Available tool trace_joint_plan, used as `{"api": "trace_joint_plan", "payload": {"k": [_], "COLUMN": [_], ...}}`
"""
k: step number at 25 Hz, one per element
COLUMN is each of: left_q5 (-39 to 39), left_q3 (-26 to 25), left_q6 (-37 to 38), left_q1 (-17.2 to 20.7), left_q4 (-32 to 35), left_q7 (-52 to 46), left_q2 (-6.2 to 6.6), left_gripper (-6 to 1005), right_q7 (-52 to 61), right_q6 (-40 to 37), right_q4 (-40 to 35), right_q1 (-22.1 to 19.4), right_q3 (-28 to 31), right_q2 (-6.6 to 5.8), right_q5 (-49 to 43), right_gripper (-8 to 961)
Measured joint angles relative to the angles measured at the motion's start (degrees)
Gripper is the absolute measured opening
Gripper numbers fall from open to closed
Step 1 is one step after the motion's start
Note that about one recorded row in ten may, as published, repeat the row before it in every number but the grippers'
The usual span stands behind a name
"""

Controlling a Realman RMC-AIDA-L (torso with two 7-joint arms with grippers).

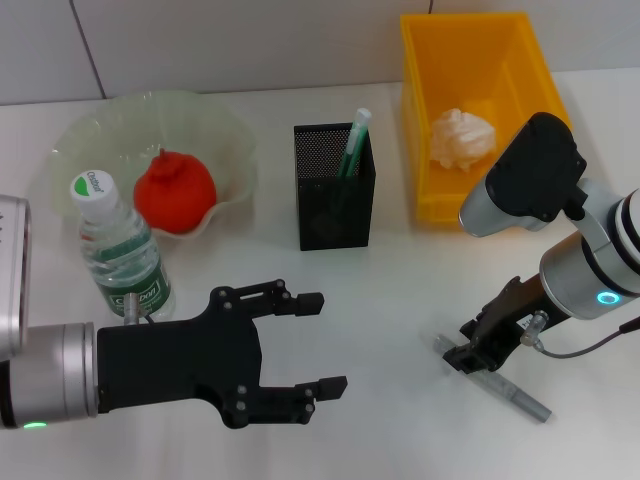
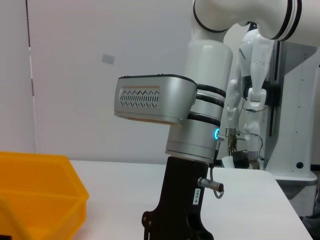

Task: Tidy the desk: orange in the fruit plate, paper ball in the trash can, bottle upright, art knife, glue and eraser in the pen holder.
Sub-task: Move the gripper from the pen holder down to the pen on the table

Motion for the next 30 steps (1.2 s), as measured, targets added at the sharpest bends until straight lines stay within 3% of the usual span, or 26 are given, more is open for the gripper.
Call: {"api": "trace_joint_plan", "payload": {"k": [14,30], "left_q5": [0.00,0.00], "left_q3": [0.00,0.09], "left_q6": [0.31,0.53], "left_q1": [0.00,0.00], "left_q4": [0.19,0.41], "left_q7": [0.00,-0.10], "left_q2": [0.00,0.00], "left_gripper": [801,801], "right_q7": [0.02,0.50], "right_q6": [0.00,0.02], "right_q4": [0.12,0.44], "right_q1": [-0.01,-0.01], "right_q3": [-0.47,-0.61], "right_q2": [0.00,0.00], "right_q5": [0.17,-0.07], "right_gripper": [246,245]}}
